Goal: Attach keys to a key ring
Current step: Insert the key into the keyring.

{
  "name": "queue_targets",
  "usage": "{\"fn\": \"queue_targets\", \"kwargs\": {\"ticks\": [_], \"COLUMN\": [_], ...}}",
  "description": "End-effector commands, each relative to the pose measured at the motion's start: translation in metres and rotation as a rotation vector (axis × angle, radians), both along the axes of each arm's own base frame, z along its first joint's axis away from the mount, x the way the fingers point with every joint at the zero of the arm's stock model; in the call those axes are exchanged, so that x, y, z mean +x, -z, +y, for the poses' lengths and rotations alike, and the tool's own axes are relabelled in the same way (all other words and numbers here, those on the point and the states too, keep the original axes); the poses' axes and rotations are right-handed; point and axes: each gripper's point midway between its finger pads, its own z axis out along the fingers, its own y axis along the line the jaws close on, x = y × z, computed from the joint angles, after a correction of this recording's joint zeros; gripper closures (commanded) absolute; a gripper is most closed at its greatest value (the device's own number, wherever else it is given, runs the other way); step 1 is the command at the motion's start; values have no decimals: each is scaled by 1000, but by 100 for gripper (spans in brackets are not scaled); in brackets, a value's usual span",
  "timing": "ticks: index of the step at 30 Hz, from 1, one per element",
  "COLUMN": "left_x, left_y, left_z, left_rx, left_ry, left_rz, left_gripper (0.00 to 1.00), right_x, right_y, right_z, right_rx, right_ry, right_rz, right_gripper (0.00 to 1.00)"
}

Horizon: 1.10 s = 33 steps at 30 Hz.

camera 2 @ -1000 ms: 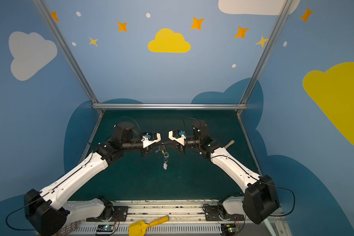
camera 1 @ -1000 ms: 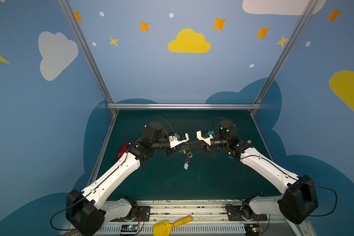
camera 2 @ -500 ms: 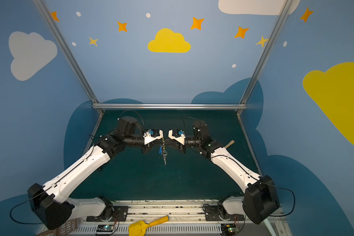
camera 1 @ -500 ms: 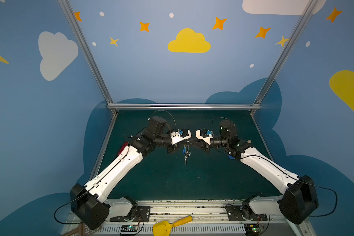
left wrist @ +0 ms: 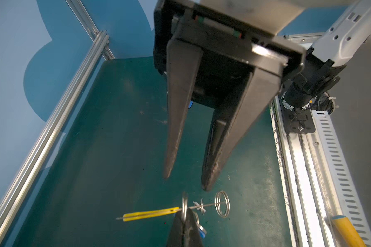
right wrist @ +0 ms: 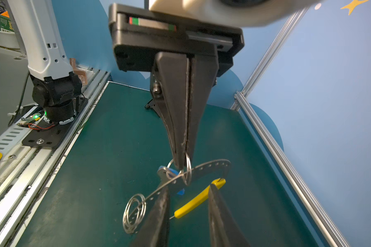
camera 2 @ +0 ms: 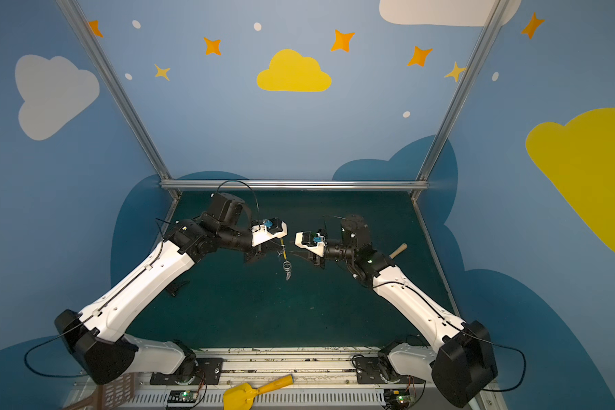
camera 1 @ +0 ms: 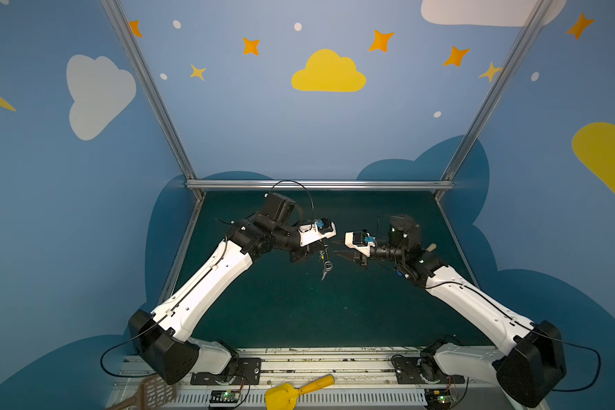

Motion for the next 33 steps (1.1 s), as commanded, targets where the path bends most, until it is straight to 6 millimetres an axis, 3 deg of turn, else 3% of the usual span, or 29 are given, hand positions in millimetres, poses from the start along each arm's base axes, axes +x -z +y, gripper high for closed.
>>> {"fn": "queue_targets", "kwargs": {"ticks": [1, 15, 20, 21, 22, 26, 28, 33], "left_x": [-5, -9, -9, -9, -8, -1, 1, -2], "left_y": [0, -3, -1, -1, -2, -5, -8, -13], "left_z": [0, -3, -2, -2, -2, 3, 7, 15], "left_rx": [42, 59, 65, 62, 57, -13, -75, -204], "left_ry": [-3, 11, 13, 10, 1, -52, -76, -106], "left_rz": [13, -14, -22, -26, -32, -66, -58, -12], "left_gripper": [97, 96, 96, 94, 84, 71, 66, 68], "right_x": [-4, -3, -4, -3, -3, -3, -3, -2], "right_y": [-6, 10, 5, 4, 3, -1, -3, -15], "right_z": [7, 13, 11, 11, 11, 12, 12, 14], "right_rx": [16, -35, -29, -28, -26, -17, -10, 42], "right_ry": [-6, -8, -2, 0, 2, 1, -2, -7], "right_rz": [-55, -8, -20, -19, -16, 12, 21, 31], "right_gripper": [70, 94, 100, 100, 100, 100, 100, 100]}}
